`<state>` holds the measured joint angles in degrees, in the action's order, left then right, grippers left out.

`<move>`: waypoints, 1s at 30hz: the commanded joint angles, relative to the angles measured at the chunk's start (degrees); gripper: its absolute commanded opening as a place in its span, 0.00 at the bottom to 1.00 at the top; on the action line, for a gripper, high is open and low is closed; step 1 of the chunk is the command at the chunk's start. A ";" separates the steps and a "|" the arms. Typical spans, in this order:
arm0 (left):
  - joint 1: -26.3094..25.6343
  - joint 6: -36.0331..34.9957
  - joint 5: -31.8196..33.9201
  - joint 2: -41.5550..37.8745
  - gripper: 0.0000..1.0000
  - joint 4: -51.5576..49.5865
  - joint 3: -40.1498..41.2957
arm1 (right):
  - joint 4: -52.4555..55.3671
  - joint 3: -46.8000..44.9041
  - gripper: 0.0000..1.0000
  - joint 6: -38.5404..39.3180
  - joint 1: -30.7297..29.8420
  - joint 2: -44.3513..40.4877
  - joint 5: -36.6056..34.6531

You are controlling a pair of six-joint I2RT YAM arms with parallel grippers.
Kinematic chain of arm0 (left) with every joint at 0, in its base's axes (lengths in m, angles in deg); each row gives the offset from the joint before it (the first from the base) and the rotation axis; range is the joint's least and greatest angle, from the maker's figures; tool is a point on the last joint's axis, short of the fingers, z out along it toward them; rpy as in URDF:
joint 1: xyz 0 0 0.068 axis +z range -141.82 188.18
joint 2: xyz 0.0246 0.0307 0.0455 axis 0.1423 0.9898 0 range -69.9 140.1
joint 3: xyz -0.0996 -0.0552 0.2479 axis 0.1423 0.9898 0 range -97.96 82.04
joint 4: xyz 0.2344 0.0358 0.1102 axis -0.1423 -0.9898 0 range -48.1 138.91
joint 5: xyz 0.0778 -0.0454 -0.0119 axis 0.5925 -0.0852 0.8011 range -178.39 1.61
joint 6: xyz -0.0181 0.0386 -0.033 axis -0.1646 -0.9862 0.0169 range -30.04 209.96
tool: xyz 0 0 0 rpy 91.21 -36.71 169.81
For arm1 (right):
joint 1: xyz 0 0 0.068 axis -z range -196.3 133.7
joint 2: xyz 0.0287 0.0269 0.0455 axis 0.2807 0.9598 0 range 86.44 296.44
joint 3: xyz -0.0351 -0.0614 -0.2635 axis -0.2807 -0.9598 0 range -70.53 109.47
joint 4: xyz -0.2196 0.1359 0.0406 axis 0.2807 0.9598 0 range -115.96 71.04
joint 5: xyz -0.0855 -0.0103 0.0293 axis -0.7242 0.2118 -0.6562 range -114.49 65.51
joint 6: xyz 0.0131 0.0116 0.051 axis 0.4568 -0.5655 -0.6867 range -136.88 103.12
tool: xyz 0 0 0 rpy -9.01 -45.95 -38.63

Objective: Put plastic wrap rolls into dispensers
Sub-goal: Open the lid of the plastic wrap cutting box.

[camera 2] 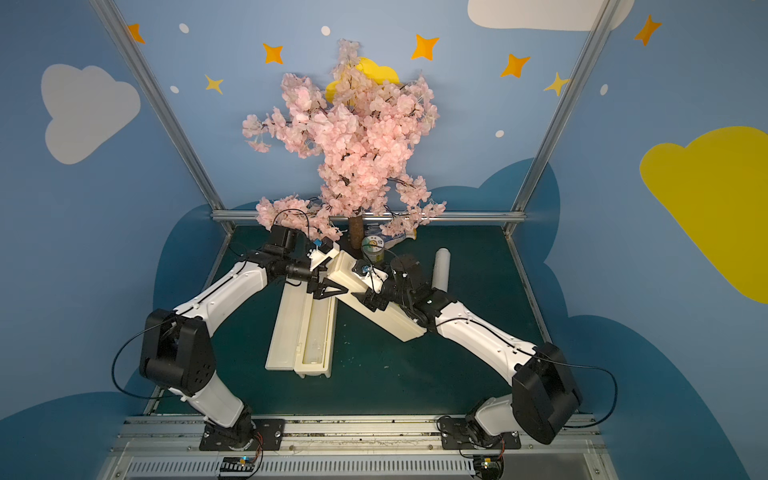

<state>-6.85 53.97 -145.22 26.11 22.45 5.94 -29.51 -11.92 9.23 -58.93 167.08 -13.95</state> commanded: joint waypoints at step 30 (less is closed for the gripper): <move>-2.54 -0.22 0.72 -3.55 0.62 -2.56 -1.15 | 0.12 2.90 0.64 -0.77 -3.08 4.34 -15.18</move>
<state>-8.51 54.62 -141.38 25.14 19.19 5.88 -30.49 -9.45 8.93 -61.10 168.65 -26.03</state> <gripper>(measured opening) 0.877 0.644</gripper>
